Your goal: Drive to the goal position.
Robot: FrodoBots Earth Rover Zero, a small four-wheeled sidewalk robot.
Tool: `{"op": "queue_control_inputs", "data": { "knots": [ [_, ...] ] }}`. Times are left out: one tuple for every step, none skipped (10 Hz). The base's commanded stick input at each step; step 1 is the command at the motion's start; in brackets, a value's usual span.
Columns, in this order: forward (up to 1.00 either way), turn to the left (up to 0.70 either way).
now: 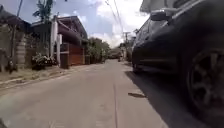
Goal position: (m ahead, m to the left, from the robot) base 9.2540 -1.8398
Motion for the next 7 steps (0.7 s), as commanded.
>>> {"op": "queue_control_inputs", "data": {
  "knots": [
    [1.0, 0.0],
    [1.0, 0.0],
    [1.0, 0.02],
    [1.0, 0.02],
    [1.0, -0.05],
    [1.0, -0.39],
    [1.0, -0.4]
  ]
}}
